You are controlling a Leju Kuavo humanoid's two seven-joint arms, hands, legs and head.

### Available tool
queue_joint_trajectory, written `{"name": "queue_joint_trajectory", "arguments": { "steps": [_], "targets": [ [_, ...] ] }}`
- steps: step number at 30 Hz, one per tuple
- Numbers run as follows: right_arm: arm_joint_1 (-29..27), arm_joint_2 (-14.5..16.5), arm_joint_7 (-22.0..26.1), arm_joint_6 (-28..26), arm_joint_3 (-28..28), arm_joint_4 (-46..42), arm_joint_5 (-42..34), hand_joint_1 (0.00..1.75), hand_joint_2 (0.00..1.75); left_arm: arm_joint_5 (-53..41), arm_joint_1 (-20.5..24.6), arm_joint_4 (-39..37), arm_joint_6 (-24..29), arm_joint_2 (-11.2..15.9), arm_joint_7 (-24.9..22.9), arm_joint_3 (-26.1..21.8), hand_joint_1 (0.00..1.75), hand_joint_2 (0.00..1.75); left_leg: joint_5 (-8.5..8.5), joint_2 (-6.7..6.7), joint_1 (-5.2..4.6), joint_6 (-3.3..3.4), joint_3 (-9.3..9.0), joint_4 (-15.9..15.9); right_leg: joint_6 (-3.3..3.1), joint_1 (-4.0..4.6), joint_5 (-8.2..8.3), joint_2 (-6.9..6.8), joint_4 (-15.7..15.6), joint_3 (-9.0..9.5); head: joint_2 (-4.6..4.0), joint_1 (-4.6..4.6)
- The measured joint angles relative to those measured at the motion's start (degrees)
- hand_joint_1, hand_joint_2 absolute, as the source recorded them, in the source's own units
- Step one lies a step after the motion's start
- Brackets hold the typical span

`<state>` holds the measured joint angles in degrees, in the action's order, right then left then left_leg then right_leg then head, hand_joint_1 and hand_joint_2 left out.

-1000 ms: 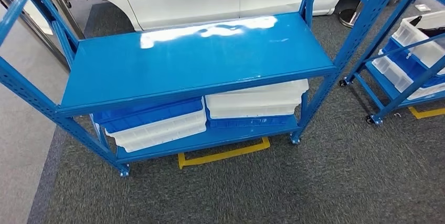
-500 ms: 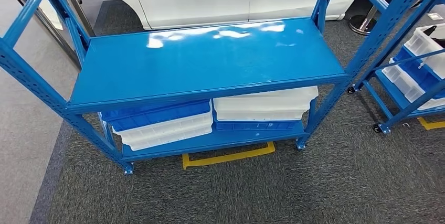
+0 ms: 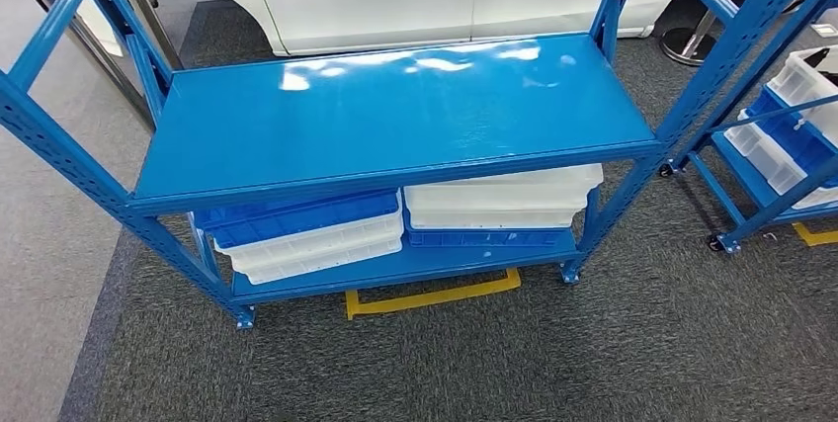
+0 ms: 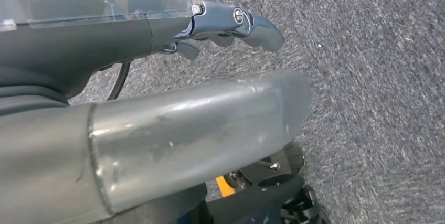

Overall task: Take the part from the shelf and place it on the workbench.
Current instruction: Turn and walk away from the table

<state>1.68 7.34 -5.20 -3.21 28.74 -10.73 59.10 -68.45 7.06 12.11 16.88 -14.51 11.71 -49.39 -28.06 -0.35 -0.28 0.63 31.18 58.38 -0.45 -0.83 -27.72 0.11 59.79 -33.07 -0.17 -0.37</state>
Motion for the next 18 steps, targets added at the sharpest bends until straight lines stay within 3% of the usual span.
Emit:
{"name": "queue_joint_trajectory", "arguments": {
  "steps": [2,5,6,7,8,9,11,13,14,16,18],
  "targets": [
    [-0.01,0.00,0.00,-0.04,0.03,0.00,0.02,0.00,0.00,-0.02,0.00,0.00,0.07,-0.01,-0.09,0.00,0.00,0.00,-1.66,0.02,0.16,-0.70,0.87,2.18,-0.67,-0.27,0.27,-0.15,-0.50,0.20,-0.01,-0.01],
    [-0.02,0.00,0.00,-0.07,0.05,0.00,0.04,0.00,0.00,-0.02,-0.08,-0.01,0.14,0.00,-0.14,-0.01,0.00,0.00,-7.14,0.05,0.61,-1.60,5.79,12.86,-1.04,-0.35,0.39,-0.31,-0.67,0.09,-0.01,-0.04],
    [-0.02,0.00,0.00,-0.05,0.05,0.00,0.05,0.00,0.00,-0.02,-0.15,-0.01,0.14,0.00,-0.15,-0.01,0.00,0.00,-7.92,0.06,0.75,-1.77,7.10,15.64,-1.03,-0.36,0.38,-0.32,-0.66,0.08,0.00,-0.04],
    [-0.03,0.01,0.00,-0.05,0.05,0.01,0.06,0.00,0.00,-0.02,-0.22,-0.01,0.15,0.00,-0.15,-0.01,0.00,0.00,-7.57,0.06,0.85,-1.88,7.48,16.40,-1.01,-0.39,0.37,-0.32,-0.65,0.12,0.00,-0.05],
    [-0.03,0.01,0.00,-0.05,0.06,0.01,0.07,0.00,0.44,-0.02,-0.26,-0.01,0.15,0.00,-0.15,-0.01,0.00,0.00,-6.11,0.08,0.94,-1.91,6.70,14.76,-0.96,-0.45,0.34,-0.30,-0.64,0.21,0.00,-0.05],
    [-0.03,0.02,0.00,-0.05,0.07,0.01,0.07,0.00,0.87,-0.03,-0.27,-0.01,0.15,0.01,-0.15,-0.01,0.00,0.00,-3.93,0.11,1.01,-1.89,4.91,11.05,-0.86,-0.52,0.28,-0.27,-0.63,0.36,0.00,-0.05],
    [-0.02,0.02,0.01,-0.05,0.07,0.01,0.08,0.00,1.75,-0.05,-0.18,-0.01,0.23,0.02,-0.16,0.00,0.00,0.87,-0.70,0.15,0.96,-1.58,1.03,2.94,-0.41,-0.50,0.15,-0.21,-0.56,0.58,0.00,-0.04],
    [0.01,0.02,0.04,-0.11,0.07,0.00,0.14,0.00,1.75,-0.14,-0.13,-0.01,0.46,0.02,-0.21,0.01,0.00,1.75,-0.06,0.08,0.70,-1.01,-0.39,-0.36,0.34,-0.40,0.17,-0.18,-0.59,0.62,0.00,-0.02],
    [0.04,0.02,0.05,-0.15,0.07,0.00,0.19,0.00,1.75,-0.22,-0.15,-0.01,0.61,0.02,-0.26,0.02,0.00,1.75,0.01,0.02,0.57,-0.69,-0.37,-0.55,0.72,-0.37,0.25,-0.17,-0.73,0.66,-0.01,-0.02],
    [0.05,0.01,-0.07,-0.21,0.09,0.00,0.38,0.00,1.75,-0.33,-0.26,-0.01,0.81,0.01,-0.31,0.03,0.00,1.75,0.29,-0.03,0.54,-0.51,-0.55,-0.92,0.06,-0.37,0.30,-0.16,-1.04,0.81,-0.01,-0.01],
    [0.05,0.00,-0.20,-0.40,0.26,0.00,0.44,0.00,0.87,-0.41,-0.29,-0.01,0.94,0.01,-0.30,0.04,0.00,1.75,0.51,-0.07,0.52,-0.51,-0.77,-1.22,-1.11,-0.36,0.37,-0.12,-1.22,0.92,0.00,-0.01]
  ]
}}
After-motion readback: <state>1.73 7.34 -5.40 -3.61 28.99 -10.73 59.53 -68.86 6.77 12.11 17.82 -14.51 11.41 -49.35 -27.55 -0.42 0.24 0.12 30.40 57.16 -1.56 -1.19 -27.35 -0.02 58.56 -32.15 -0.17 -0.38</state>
